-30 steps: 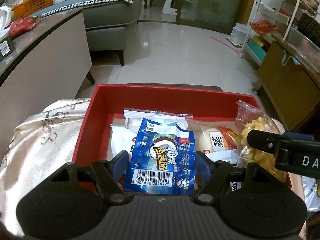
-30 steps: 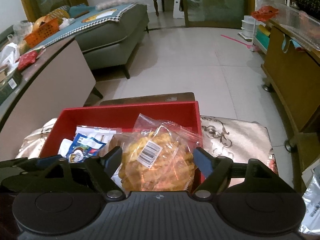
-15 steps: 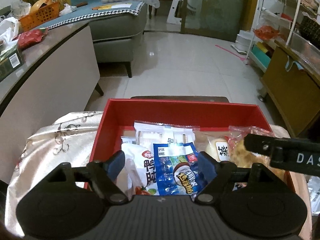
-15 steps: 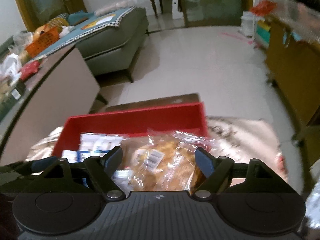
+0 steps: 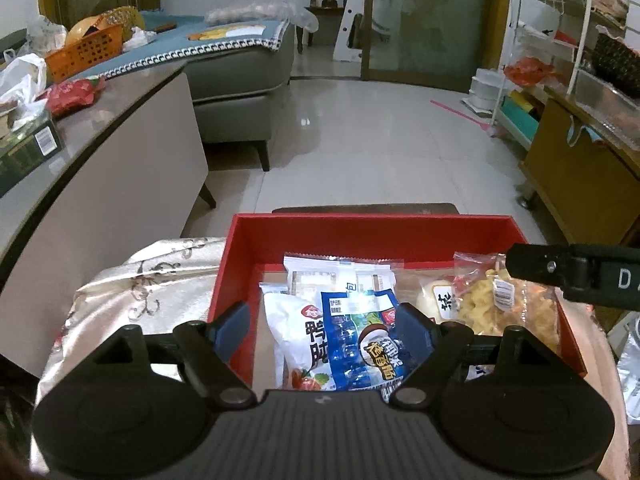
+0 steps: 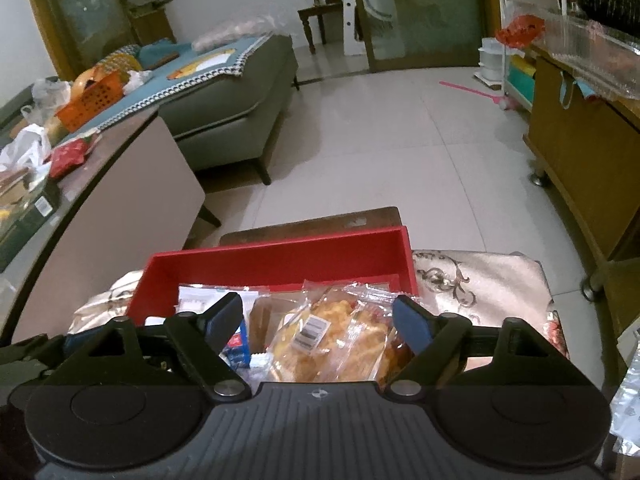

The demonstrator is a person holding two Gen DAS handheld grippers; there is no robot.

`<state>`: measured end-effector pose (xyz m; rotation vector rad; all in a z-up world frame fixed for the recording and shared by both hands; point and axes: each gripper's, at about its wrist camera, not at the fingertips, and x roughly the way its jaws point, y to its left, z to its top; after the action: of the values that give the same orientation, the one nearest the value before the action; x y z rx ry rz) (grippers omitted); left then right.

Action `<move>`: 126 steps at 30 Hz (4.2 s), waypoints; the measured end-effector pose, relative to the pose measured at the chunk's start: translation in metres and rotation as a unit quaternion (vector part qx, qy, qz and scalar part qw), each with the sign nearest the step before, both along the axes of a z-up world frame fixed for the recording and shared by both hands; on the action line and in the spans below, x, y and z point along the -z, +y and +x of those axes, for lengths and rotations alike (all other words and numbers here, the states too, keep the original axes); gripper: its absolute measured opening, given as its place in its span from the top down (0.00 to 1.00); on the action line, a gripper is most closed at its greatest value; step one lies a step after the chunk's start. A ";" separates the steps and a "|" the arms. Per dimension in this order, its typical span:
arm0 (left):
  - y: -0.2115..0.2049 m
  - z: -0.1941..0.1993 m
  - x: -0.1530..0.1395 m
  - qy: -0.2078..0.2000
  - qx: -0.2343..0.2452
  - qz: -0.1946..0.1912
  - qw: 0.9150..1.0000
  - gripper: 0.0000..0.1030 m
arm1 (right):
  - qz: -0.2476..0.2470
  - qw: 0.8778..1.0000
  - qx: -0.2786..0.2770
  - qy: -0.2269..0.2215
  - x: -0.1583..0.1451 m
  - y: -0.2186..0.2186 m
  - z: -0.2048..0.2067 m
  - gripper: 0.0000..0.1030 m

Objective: Organize snacks
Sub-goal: 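Release the blue packet with left tool while right tool releases the waffle bag, then withdraw both open tools from the box toward the remaining loose snacks, then grasp the white spicy strip packet with left tool while right tool grasps the red bread bag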

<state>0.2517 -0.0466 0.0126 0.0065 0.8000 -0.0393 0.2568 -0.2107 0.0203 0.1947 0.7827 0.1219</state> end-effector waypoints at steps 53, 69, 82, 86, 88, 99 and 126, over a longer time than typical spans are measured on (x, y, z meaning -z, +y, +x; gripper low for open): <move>0.005 -0.126 0.031 0.074 0.068 0.037 0.994 0.29 | -0.041 0.996 -0.039 0.064 0.016 0.006 -0.115 0.09; -0.017 -0.133 0.088 0.157 0.148 0.054 0.975 0.30 | -0.028 0.993 -0.055 0.101 0.031 -0.016 -0.121 0.07; 0.010 -0.174 0.071 0.180 0.140 -0.002 0.974 0.55 | -0.063 0.982 -0.109 0.141 0.056 -0.002 -0.084 0.07; 0.017 -0.171 0.069 0.188 0.132 -0.014 0.973 0.55 | -0.085 0.974 -0.145 0.154 0.067 0.008 -0.071 0.07; 0.017 -0.168 0.071 0.197 0.130 -0.015 0.972 0.55 | -0.095 0.968 -0.167 0.159 0.072 0.017 -0.063 0.07; 0.018 -0.160 0.081 0.209 0.139 -0.020 0.968 0.48 | -0.127 0.956 -0.172 0.200 0.104 0.039 -0.062 0.00; 0.010 -0.163 0.098 0.174 0.156 0.054 0.971 0.08 | -0.149 0.962 -0.172 0.154 0.119 0.063 -0.094 0.00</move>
<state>0.0891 -0.0369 -0.0856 0.2334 1.1452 -0.3012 0.1623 -0.1476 -0.0991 -0.2162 1.1313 0.3043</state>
